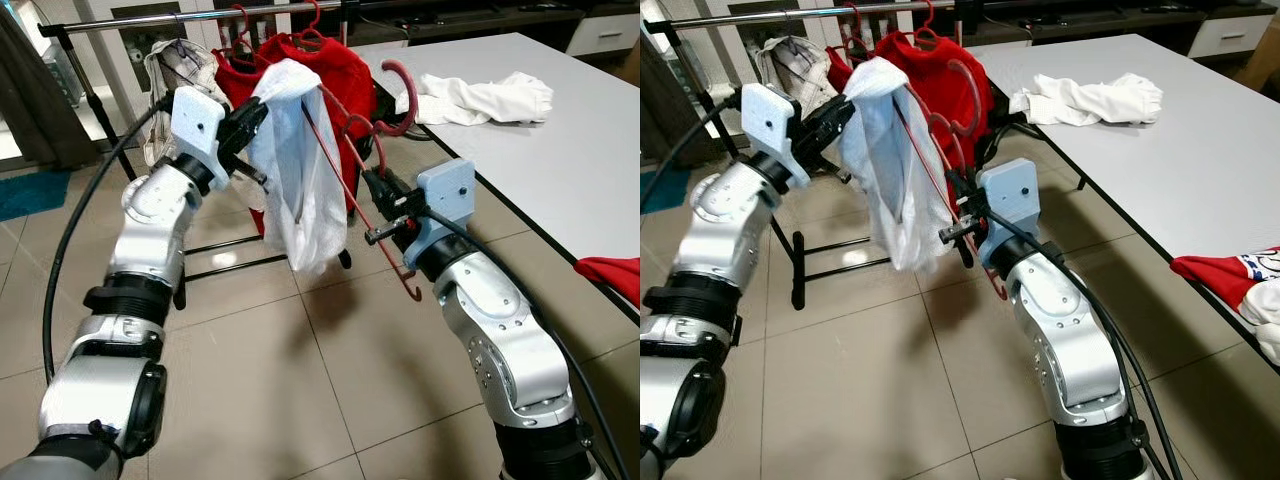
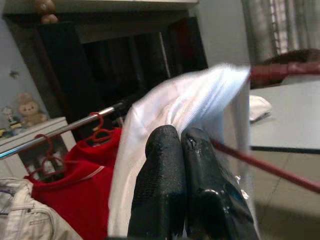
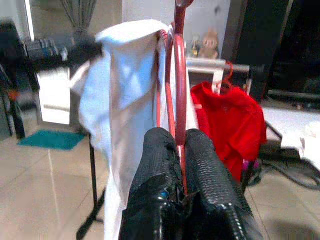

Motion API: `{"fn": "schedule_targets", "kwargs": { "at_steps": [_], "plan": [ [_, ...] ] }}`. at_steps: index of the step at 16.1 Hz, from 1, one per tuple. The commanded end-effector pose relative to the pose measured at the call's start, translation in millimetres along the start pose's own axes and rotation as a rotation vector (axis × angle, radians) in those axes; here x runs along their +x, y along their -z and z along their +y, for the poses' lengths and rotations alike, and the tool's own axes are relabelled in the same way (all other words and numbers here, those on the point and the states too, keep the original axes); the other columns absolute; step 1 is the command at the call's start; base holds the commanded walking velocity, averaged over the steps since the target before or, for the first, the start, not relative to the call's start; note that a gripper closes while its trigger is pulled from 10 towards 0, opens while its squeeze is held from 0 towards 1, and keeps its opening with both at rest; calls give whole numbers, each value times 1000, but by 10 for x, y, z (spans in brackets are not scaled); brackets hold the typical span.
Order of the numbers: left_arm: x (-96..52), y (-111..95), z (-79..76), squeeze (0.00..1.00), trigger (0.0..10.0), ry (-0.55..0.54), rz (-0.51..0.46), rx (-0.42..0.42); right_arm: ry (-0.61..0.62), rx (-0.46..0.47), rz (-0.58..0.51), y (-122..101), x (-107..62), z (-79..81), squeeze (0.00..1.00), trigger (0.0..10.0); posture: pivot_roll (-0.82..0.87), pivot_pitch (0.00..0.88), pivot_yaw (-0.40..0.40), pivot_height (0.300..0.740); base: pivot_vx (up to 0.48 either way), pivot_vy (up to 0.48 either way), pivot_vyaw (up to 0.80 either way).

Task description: Hang hanger

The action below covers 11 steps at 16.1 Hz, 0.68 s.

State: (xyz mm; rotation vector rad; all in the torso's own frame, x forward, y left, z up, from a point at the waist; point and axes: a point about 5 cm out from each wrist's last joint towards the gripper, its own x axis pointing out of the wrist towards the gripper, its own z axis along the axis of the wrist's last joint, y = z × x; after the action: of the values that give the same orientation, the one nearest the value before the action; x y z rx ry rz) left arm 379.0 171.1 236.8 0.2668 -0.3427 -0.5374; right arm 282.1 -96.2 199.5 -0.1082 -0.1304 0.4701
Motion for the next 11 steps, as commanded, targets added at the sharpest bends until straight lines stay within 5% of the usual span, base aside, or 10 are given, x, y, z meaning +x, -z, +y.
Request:
{"fn": "schedule_targets", "kwargs": {
  "at_steps": [1,5,11],
  "plan": [
    [18,-87,56,0,0,37,3,22,-19,-30,91,141,-43,-6,0,10000,-124,0,77,740,0,0,0],
    [117,-107,72,0,0,104,91,71,-183,-66,176,248,-185,129,0,10000,-126,0,96,740,0,0,0],
    [69,61,52,0,0,148,219,105,-213,-69,202,190,-292,123,0,10000,-134,0,103,740,0,0,0]
  ]
}}
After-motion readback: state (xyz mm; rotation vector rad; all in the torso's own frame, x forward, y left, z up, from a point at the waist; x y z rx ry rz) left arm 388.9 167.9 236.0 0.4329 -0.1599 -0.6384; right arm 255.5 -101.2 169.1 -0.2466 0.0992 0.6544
